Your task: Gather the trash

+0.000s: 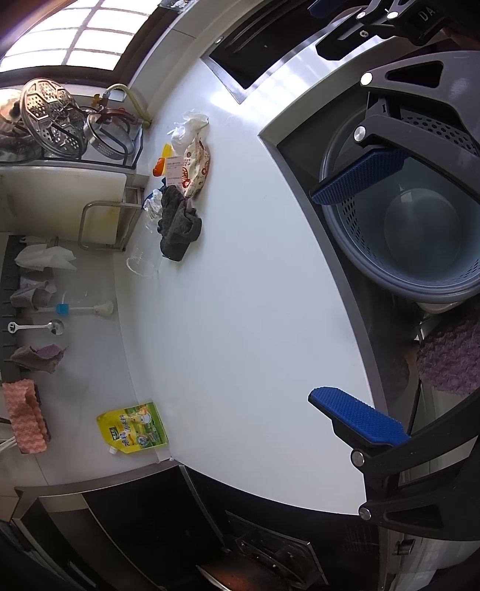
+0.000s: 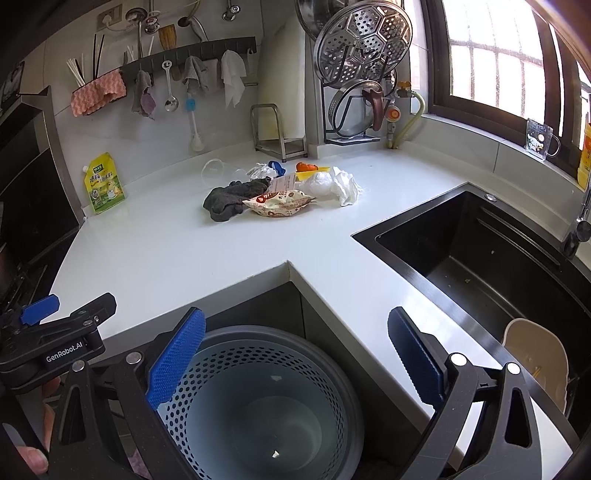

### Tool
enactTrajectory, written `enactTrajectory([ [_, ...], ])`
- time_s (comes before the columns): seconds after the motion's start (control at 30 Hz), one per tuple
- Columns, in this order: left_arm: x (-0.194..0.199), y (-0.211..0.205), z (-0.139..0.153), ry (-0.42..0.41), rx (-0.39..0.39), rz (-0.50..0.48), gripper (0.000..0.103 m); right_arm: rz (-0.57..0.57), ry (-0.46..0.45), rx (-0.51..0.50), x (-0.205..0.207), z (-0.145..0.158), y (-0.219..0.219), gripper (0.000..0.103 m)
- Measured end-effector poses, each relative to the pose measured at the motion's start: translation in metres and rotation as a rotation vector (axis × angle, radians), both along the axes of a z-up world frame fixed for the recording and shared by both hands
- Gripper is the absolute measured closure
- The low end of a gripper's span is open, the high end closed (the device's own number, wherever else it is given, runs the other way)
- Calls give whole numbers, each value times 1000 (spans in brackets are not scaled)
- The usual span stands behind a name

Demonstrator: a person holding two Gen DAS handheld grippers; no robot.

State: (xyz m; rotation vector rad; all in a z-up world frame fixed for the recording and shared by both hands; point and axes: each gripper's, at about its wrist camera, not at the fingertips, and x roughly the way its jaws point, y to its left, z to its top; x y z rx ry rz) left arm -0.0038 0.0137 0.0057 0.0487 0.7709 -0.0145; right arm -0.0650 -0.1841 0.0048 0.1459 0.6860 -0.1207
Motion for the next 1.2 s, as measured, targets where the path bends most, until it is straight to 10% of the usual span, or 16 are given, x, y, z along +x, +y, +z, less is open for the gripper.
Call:
enactTrajectory([
  [1.2, 49, -6, -6, 2, -1, -25, 6, 13, -21, -8, 46, -9, -24, 8],
])
